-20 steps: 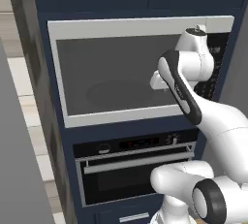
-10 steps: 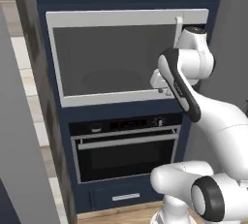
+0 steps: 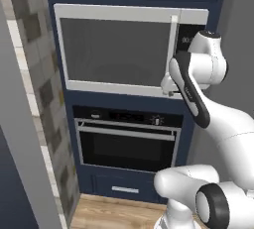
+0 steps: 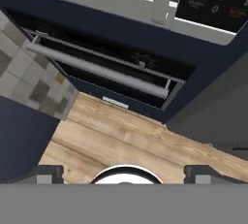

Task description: Take the baked cake out of the oven and place it on the plate for cooling. Then close the oven door.

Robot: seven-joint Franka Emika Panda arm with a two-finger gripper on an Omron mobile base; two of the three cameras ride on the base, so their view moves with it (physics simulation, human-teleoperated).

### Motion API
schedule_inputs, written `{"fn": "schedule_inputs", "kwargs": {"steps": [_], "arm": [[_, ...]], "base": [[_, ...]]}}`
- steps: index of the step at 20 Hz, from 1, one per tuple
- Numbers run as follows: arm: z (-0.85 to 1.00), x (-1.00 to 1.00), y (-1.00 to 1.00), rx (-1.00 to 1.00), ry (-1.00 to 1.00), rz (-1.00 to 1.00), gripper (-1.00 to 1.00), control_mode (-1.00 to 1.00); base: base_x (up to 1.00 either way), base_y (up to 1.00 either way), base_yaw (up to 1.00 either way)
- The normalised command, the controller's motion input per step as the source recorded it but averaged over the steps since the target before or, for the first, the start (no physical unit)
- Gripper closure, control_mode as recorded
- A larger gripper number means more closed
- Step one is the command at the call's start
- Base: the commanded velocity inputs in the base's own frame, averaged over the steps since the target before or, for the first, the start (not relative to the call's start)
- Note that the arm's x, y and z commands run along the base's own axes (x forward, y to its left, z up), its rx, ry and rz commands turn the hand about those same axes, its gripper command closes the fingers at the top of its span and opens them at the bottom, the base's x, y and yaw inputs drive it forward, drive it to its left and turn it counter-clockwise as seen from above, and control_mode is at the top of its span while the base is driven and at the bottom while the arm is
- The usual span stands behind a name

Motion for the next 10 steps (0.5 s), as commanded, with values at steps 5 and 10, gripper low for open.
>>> {"fn": "schedule_inputs", "kwargs": {"steps": [5, 10], "arm": [[0.0, 0.0, 0.0, 0.0, 0.0, 0.0, -1.0, 1.0], [0.0, 0.0, 0.0, 0.0, 0.0, 0.0, -1.0, 1.0]], "base": [[0.0, -0.82, 0.67], [0.0, -0.86, 0.63]]}}
